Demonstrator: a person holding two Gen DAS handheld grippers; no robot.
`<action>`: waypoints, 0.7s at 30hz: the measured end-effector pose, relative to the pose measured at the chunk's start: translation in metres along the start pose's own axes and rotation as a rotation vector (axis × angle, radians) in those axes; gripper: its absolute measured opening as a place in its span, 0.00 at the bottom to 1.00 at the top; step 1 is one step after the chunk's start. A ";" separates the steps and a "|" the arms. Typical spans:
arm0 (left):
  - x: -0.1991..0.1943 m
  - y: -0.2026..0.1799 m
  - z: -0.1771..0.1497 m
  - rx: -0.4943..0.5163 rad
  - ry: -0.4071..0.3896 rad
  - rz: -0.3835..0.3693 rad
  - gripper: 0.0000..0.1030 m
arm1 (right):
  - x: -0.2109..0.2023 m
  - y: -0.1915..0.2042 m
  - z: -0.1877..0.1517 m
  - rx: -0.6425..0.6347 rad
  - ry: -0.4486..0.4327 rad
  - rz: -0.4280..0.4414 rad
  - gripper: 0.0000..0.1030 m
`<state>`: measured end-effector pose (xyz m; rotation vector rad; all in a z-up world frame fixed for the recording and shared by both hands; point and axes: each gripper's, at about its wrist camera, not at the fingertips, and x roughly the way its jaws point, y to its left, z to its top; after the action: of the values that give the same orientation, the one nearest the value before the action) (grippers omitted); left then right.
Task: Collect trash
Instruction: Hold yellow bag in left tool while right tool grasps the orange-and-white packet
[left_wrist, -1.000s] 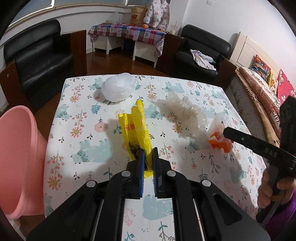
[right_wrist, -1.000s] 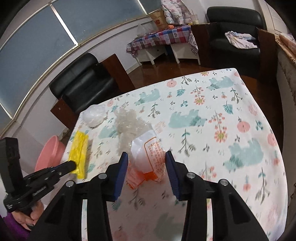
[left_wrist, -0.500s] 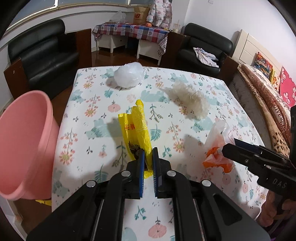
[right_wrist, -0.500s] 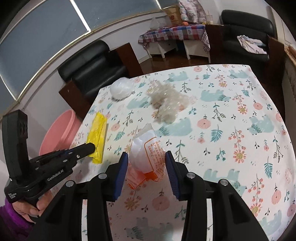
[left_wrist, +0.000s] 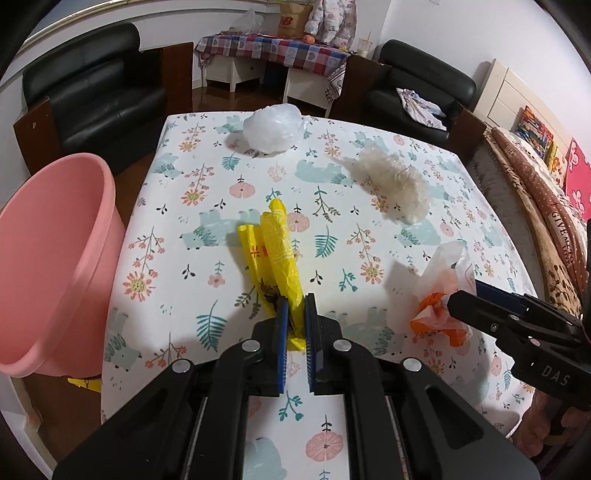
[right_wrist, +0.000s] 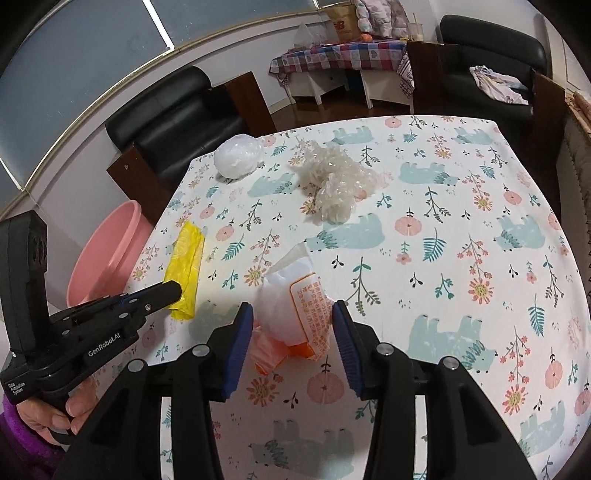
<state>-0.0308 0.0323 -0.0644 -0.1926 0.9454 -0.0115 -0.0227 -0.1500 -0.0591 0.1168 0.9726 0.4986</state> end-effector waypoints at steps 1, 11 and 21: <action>0.000 0.000 0.000 -0.001 -0.001 0.000 0.07 | 0.000 0.000 0.000 0.000 0.000 -0.001 0.43; -0.010 0.001 -0.002 0.000 -0.037 -0.020 0.07 | -0.002 0.003 -0.002 -0.004 0.001 -0.010 0.42; -0.042 0.009 -0.001 0.000 -0.165 -0.013 0.07 | -0.014 0.029 0.007 -0.069 -0.070 0.028 0.40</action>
<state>-0.0572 0.0453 -0.0329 -0.1971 0.7801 -0.0077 -0.0339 -0.1303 -0.0354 0.0856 0.8853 0.5501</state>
